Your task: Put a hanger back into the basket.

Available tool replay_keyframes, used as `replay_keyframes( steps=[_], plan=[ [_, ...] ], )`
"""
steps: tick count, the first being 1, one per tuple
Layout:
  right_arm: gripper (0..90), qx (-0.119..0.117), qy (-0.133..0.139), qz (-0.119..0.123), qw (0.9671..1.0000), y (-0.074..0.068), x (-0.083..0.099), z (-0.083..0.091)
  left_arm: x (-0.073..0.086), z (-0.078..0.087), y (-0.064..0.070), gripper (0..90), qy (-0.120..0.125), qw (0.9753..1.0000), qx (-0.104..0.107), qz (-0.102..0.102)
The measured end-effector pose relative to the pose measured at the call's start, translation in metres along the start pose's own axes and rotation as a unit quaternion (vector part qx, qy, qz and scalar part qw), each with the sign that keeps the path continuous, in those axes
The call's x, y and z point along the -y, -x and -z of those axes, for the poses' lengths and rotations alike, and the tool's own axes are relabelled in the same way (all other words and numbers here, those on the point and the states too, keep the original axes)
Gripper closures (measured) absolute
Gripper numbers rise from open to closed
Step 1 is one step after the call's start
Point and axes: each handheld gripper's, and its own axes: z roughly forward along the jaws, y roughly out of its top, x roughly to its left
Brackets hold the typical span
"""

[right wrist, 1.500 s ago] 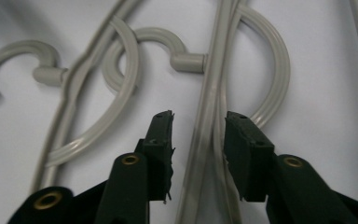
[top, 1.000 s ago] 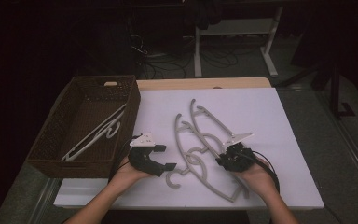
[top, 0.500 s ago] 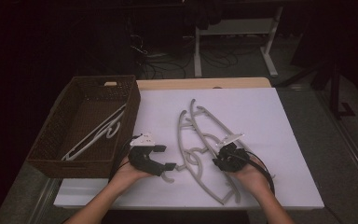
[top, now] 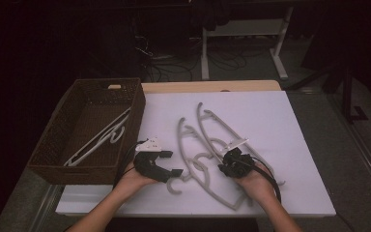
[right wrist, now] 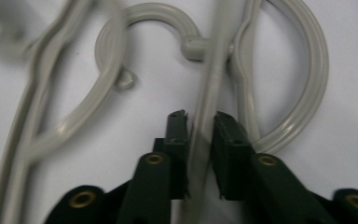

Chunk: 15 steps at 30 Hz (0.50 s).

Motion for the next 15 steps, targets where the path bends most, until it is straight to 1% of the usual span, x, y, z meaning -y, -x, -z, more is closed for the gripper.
replay_keyframes(
  steps=[2,4,7,8,9,11,13,14,15],
  plan=[
    [80.2,0.000,0.000,0.012,0.9999,0.000,-0.001,0.000,0.000,0.001,-0.001,15.9,0.001,1.0000,-0.001,0.000],
    [80.3,-0.001,0.000,0.011,0.9999,0.000,-0.001,0.001,0.000,0.002,-0.001,15.9,0.002,1.0000,-0.002,0.000],
    [80.3,-0.010,0.002,0.021,0.9997,0.003,-0.005,0.008,-0.001,0.004,-0.001,15.9,0.006,1.0000,-0.003,0.000],
    [80.4,-0.010,0.004,0.039,0.9992,0.006,-0.011,0.014,-0.001,0.004,-0.002,15.9,0.007,1.0000,-0.004,0.001],
    [80.4,-0.010,0.004,0.039,0.9992,0.006,-0.011,0.014,-0.001,0.004,-0.002,15.9,0.007,1.0000,-0.004,0.001],
    [80.4,-0.013,0.007,0.066,0.9977,0.009,-0.018,0.018,-0.001,0.003,-0.002,15.9,0.006,1.0000,-0.004,0.002],
    [80.4,-0.024,0.010,0.100,0.9947,0.014,-0.027,0.020,-0.002,0.003,-0.002,15.9,0.006,1.0000,-0.002,0.001],
    [80.3,-0.032,0.005,0.138,0.9900,0.019,-0.037,0.019,-0.002,0.002,-0.002,15.9,0.005,1.0000,-0.002,-0.001],
    [80.3,-0.032,0.005,0.138,0.9900,0.019,-0.037,0.019,-0.002,0.002,-0.001,15.9,0.004,1.0000,-0.001,-0.001]
  ],
)
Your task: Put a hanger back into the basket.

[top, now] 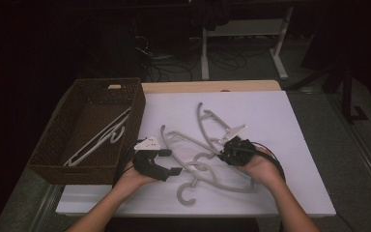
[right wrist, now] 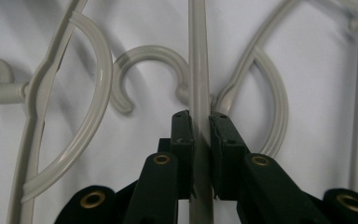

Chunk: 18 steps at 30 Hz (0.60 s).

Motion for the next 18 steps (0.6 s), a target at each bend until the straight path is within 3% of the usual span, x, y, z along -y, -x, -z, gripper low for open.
replay_keyframes(
  steps=[3,4,5,6,7,9,12,14,15,18],
  plan=[
    [80.3,-0.031,-0.010,0.055,0.9979,0.019,-0.013,-0.010,0.000,-0.002,0.000,15.9,-0.004,1.0000,0.003,-0.001],
    [80.3,-0.031,-0.010,0.055,0.9979,0.019,-0.013,-0.010,0.000,-0.003,0.000,15.9,-0.004,1.0000,0.003,-0.002],
    [80.2,-0.050,-0.006,0.069,0.9963,0.028,-0.017,-0.018,0.000,-0.003,0.000,15.9,-0.004,1.0000,0.004,-0.001],
    [80.2,-0.050,-0.006,0.069,0.9963,0.028,-0.017,-0.018,0.000,-0.003,0.000,15.9,-0.004,1.0000,0.005,-0.002],
    [80.2,-0.069,-0.003,0.077,0.9946,0.034,-0.021,-0.028,0.000,-0.003,0.000,15.9,-0.005,1.0000,0.005,-0.002],
    [80.2,-0.081,0.002,0.081,0.9934,0.039,-0.023,-0.037,0.000,-0.003,0.000,15.9,-0.005,1.0000,0.005,-0.001],
    [80.0,-0.087,0.004,0.077,0.9932,0.042,-0.024,-0.045,0.001,-0.003,0.000,15.9,-0.007,1.0000,0.005,-0.002],
    [78.2,-0.095,0.012,0.060,0.9936,0.046,-0.024,-0.047,0.001,-0.004,0.000,15.9,-0.009,0.9999,0.005,-0.003],
    [69.0,-0.083,0.021,0.045,0.9953,0.047,-0.024,-0.045,0.001,-0.004,0.000,15.9,-0.010,0.9999,0.005,-0.004],
    [65.0,-0.075,0.038,0.026,0.9961,0.049,-0.025,-0.036,0.001,-0.004,0.000,15.9,-0.011,0.9999,0.005,-0.003]
  ],
)
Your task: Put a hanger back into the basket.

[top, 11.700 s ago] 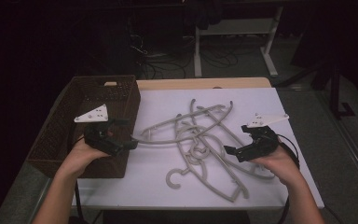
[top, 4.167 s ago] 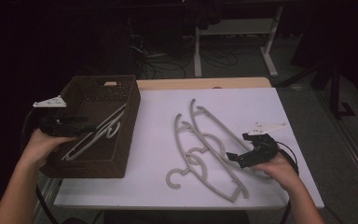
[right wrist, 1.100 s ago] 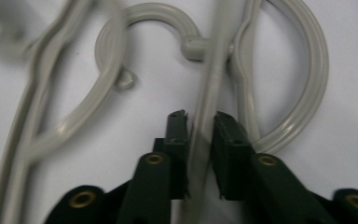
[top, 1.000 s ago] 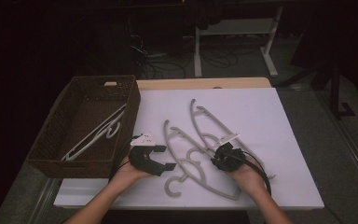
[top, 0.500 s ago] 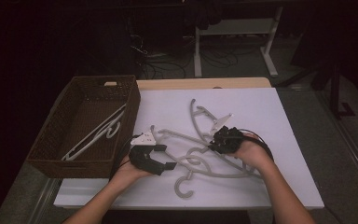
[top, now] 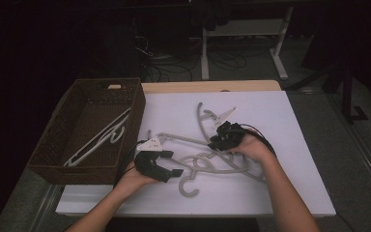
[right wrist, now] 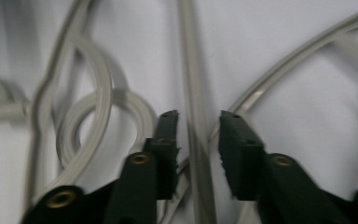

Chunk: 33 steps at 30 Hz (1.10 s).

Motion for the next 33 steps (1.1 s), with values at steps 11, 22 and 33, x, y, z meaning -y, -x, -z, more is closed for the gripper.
replay_keyframes(
  steps=[11,22,33],
  plan=[
    [79.8,0.017,0.044,-0.095,0.9943,-0.042,0.026,0.039,0.000,0.001,-0.001,15.9,0.002,1.0000,-0.003,0.003],
    [89.3,0.092,0.006,-0.153,0.9839,-0.047,0.070,0.061,0.000,0.000,-0.002,16.2,-0.002,1.0000,-0.003,0.002],
    [89.3,0.152,-0.041,-0.145,0.9768,-0.027,0.062,0.043,0.001,0.001,-0.003,16.2,-0.003,1.0000,-0.006,0.004]
  ],
)
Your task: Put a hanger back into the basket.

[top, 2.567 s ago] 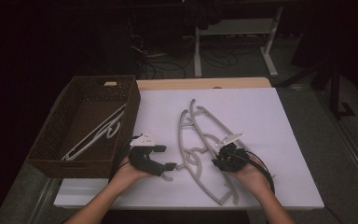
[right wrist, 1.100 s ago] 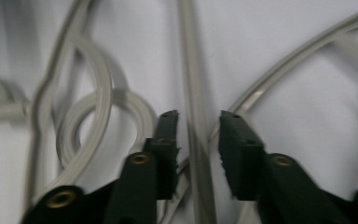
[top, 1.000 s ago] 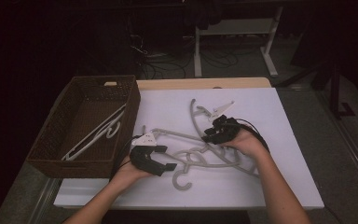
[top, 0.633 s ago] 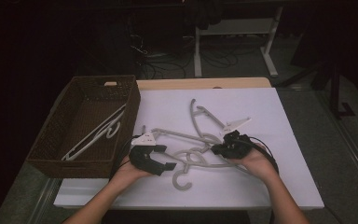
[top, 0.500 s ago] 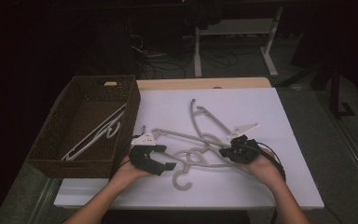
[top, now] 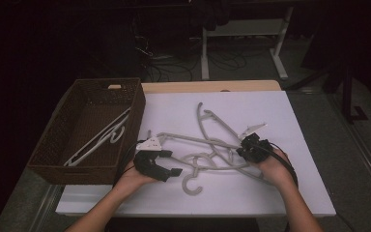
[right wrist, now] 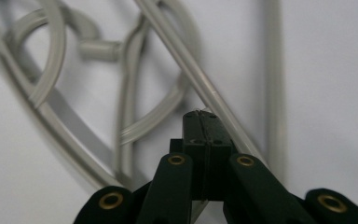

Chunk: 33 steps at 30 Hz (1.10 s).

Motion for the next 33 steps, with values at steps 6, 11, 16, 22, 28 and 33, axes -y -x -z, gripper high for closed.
replay_keyframes(
  steps=[6,11,16,22,28,33],
  plan=[
    [89.3,0.034,0.003,-0.007,0.9994,0.019,-0.014,-0.011,0.000,-0.002,0.001,16.4,-0.005,1.0000,-0.004,-0.006],
    [89.1,0.024,0.024,-0.032,0.9989,0.028,-0.014,-0.012,-0.005,-0.006,-0.002,17.5,-0.011,0.9996,-0.020,-0.018],
    [84.4,-0.020,0.069,-0.053,0.9960,0.026,-0.006,0.010,-0.013,-0.016,-0.012,22.0,-0.026,0.9985,-0.042,-0.024],
    [88.9,-0.051,0.085,-0.060,0.9933,0.021,0.000,0.022,-0.021,-0.028,-0.020,26.4,-0.057,0.9952,-0.067,-0.045],
    [89.0,-0.045,0.064,-0.053,0.9955,0.009,0.012,0.022,-0.023,-0.037,-0.021,26.6,-0.084,0.9910,-0.078,-0.068],
    [88.5,-0.046,0.071,-0.066,0.9943,0.009,0.029,0.031,-0.025,-0.045,-0.020,32.4,-0.103,0.9865,-0.080,-0.099]
  ],
)
